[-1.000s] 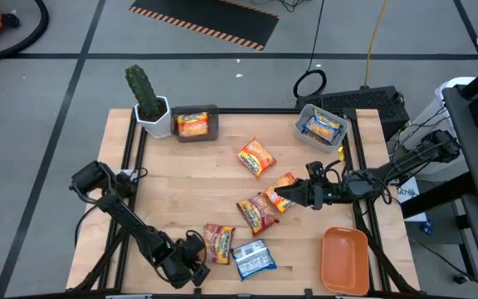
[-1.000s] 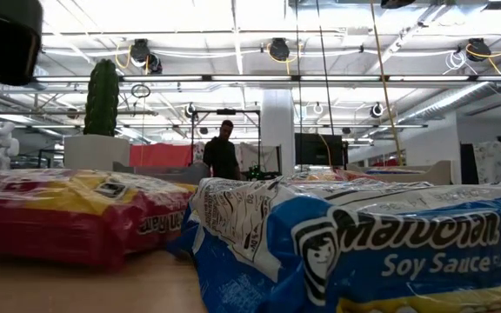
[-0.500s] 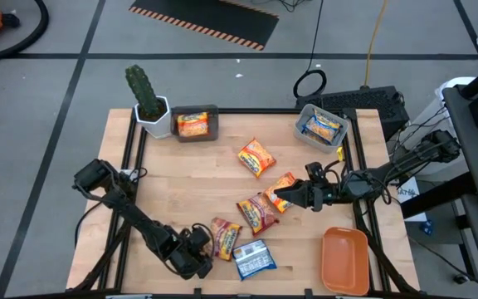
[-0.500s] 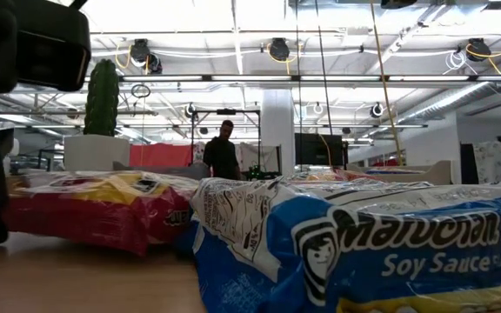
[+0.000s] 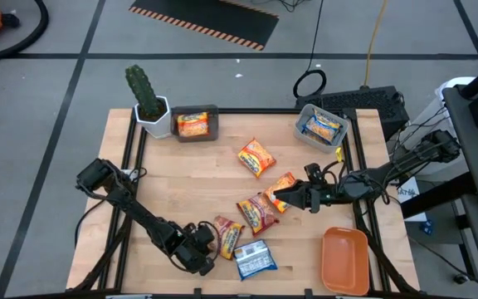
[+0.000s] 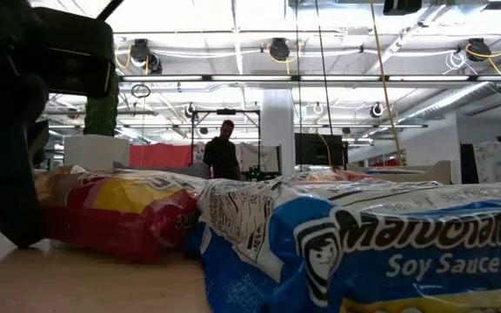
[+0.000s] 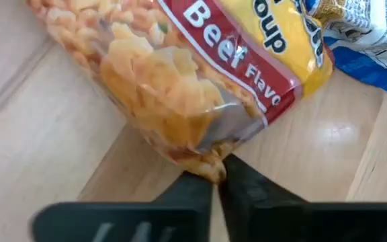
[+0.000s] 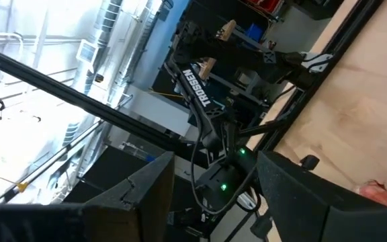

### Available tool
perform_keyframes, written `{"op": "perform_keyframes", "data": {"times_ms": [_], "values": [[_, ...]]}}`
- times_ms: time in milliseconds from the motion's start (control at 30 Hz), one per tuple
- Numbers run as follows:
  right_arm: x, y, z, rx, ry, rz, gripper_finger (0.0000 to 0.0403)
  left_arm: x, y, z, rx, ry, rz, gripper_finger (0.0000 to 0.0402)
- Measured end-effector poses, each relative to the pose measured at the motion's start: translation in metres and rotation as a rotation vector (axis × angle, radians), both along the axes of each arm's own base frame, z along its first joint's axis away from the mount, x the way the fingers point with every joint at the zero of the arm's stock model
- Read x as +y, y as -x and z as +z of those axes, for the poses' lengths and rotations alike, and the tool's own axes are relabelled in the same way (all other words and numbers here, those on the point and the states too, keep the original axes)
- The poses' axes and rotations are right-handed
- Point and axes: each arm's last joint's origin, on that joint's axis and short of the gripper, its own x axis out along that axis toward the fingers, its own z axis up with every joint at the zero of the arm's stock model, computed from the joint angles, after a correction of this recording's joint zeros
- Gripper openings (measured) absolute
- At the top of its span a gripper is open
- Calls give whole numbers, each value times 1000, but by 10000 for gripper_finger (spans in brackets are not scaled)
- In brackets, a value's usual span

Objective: Sort Maruchan noodles
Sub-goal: Put the left red noodle pack into the orange bin

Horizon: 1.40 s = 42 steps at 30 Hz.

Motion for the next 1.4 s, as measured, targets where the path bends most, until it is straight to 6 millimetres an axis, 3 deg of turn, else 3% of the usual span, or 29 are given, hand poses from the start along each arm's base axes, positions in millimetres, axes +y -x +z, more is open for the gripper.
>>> {"op": "perform_keyframes", "data": {"times_ms": [200, 500, 633, 733, 1067, 1400], "values": [[0, 0, -4, 36, -7, 0, 208, -1, 3, 19, -37, 29, -80, 5], [0, 0, -3, 34, -12, -1, 208, 18, 10, 62, -126, -84, -219, 4], [2, 1, -4, 37, -3, 5, 208, 25, 15, 82, -191, -169, -357, 4], [2, -1, -8, 72, 20, 5, 208, 31, 18, 95, -240, -227, -446, 4], [8, -13, -25, 136, 42, 4, 208, 53, 22, 121, -316, -301, -513, 3], [16, -30, -42, 155, 20, 31, 208, 53, 23, 167, -432, -452, -750, 3]]}}
